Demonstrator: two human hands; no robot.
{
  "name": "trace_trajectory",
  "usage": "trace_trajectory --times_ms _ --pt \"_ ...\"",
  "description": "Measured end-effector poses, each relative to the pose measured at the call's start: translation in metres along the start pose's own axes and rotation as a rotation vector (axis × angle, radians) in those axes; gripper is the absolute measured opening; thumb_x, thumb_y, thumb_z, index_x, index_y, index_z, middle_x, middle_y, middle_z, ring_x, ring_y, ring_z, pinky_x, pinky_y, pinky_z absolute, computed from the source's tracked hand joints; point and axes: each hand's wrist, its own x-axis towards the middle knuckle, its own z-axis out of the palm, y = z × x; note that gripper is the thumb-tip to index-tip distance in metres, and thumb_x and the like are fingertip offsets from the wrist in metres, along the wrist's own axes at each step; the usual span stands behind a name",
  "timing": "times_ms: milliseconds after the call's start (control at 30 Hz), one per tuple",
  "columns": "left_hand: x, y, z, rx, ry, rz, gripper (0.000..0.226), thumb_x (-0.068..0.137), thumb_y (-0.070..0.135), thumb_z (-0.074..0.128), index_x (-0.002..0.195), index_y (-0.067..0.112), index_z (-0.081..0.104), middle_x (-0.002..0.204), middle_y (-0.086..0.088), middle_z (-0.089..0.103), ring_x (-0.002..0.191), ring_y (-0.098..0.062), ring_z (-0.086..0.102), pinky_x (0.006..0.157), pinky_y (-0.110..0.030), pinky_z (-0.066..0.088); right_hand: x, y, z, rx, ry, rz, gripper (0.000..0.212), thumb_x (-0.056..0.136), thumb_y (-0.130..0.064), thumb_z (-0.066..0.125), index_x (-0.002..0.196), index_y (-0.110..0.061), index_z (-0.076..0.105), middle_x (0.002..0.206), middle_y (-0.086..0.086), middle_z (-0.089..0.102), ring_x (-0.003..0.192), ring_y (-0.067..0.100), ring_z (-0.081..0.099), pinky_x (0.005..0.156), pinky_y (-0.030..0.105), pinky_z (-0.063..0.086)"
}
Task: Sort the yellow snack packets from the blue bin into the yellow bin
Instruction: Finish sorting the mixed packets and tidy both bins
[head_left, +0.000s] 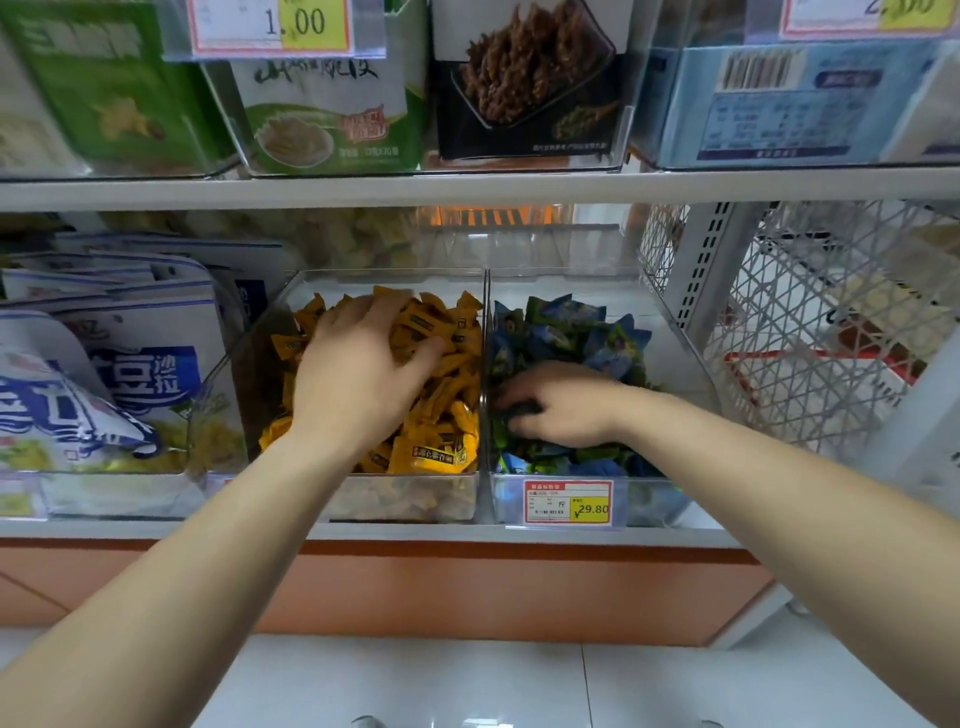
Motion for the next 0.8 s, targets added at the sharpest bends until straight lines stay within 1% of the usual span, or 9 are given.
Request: trace_trajectory --times_ms 67,133,267,367,433,533,633,700,800 --pt "-0.007 0.013 0.006 -0.070 -0.109 0.061 0.058 0.089 0.063 0.054 0.138 0.034 0.051 0.135 0.006 0.060 0.121 -0.019 0.056 0.093 -0.039 0.052 0.001 0.005 0.003 -0.211 -0.040 -0.002 0.048 0.095 -0.049 0.048 0.142 -0.045 0.044 0.146 -0.011 0.047 0.133 0.021 0.042 0.104 0.041 0.035" --pt "-0.016 0.020 0.016 -0.080 -0.230 0.086 0.061 0.085 0.067 0.056 0.137 0.038 0.050 0.133 0.010 0.061 0.120 -0.015 0.057 0.094 -0.038 0.053 -0.005 0.013 0.002 -0.337 -0.011 -0.023 0.047 0.094 -0.053 0.046 0.141 -0.049 0.041 0.139 -0.010 0.048 0.128 0.022 0.042 0.097 0.042 0.032" --pt "-0.020 0.016 0.025 -0.186 -0.292 0.044 0.064 0.078 0.070 0.055 0.136 0.043 0.049 0.128 0.014 0.063 0.117 -0.010 0.058 0.094 -0.039 0.053 -0.022 0.027 -0.010 -0.464 0.019 -0.031 0.026 0.095 -0.049 0.050 0.118 -0.045 0.062 0.122 -0.012 0.059 0.117 0.019 0.052 0.092 0.034 0.035" --pt "-0.019 0.014 0.029 -0.202 -0.287 0.036 0.067 0.073 0.074 0.051 0.134 0.045 0.050 0.122 0.016 0.065 0.113 -0.008 0.060 0.092 -0.037 0.054 -0.027 0.029 -0.016 -0.582 -0.052 0.078 0.031 0.091 -0.055 0.049 0.102 -0.035 0.070 0.108 -0.006 0.061 0.108 0.022 0.054 0.088 0.036 0.038" --pt "-0.020 0.015 0.030 -0.221 -0.268 0.026 0.067 0.071 0.074 0.050 0.132 0.046 0.050 0.119 0.017 0.066 0.110 -0.006 0.061 0.090 -0.036 0.055 -0.028 0.024 -0.016 -0.558 -0.004 0.090 0.037 0.087 -0.059 0.050 0.092 -0.030 0.072 0.101 -0.004 0.059 0.101 0.021 0.054 0.084 0.037 0.041" --pt "-0.020 0.015 0.033 -0.231 -0.243 0.021 0.063 0.072 0.073 0.051 0.130 0.048 0.050 0.117 0.019 0.066 0.108 -0.004 0.061 0.089 -0.033 0.055 -0.021 0.010 -0.012 -0.302 0.258 -0.063 0.022 0.088 -0.043 0.058 0.093 -0.029 0.074 0.100 -0.007 0.064 0.093 0.017 0.060 0.077 0.033 0.051" --pt "-0.020 0.015 0.034 -0.224 -0.234 0.022 0.064 0.072 0.070 0.052 0.131 0.046 0.051 0.115 0.019 0.066 0.108 -0.005 0.061 0.088 -0.033 0.055 -0.010 -0.006 -0.002 -0.022 0.085 -0.069 0.025 0.094 -0.033 0.058 0.116 -0.031 0.068 0.111 -0.010 0.067 0.094 0.012 0.060 0.082 0.029 0.051" --pt "-0.021 0.014 0.034 -0.235 -0.228 0.029 0.063 0.073 0.069 0.052 0.131 0.046 0.051 0.109 0.024 0.064 0.106 -0.003 0.061 0.087 -0.029 0.054 -0.005 -0.006 0.008 -0.175 -0.052 -0.056 0.028 0.097 -0.041 0.049 0.119 -0.034 0.066 0.109 -0.007 0.069 0.091 0.015 0.061 0.082 0.031 0.053" --pt "-0.021 0.012 0.034 -0.255 -0.234 0.035 0.062 0.073 0.070 0.053 0.131 0.048 0.050 0.103 0.028 0.060 0.104 0.001 0.060 0.087 -0.028 0.053 -0.005 0.002 0.006 -0.348 -0.065 -0.033 0.038 0.092 -0.055 0.041 0.115 -0.038 0.066 0.102 -0.005 0.069 0.092 0.018 0.060 0.079 0.031 0.049"
